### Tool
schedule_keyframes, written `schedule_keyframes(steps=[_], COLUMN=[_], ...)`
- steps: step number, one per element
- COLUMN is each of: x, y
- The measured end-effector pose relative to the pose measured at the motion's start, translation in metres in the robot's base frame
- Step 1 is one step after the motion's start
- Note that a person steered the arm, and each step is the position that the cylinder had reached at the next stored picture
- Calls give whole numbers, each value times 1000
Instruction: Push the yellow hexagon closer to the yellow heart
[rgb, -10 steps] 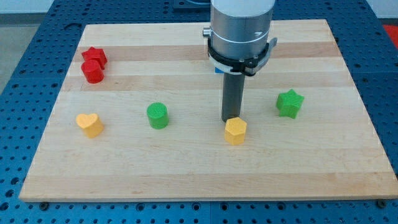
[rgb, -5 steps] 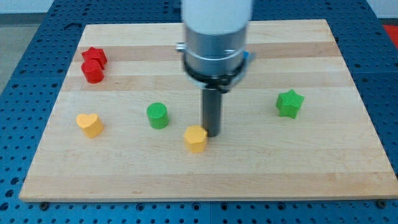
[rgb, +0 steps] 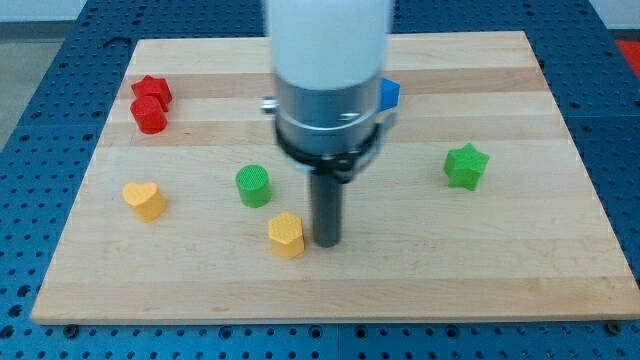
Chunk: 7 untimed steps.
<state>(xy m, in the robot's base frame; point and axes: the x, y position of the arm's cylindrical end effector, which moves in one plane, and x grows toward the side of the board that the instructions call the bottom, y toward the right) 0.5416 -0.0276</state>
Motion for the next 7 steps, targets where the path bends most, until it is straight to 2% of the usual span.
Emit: schedule_keyframes(steps=[1, 2, 4, 5, 6, 7], x=[-13, -20, -13, 27, 37, 25], y=[-71, -104, -3, -15, -62, -106])
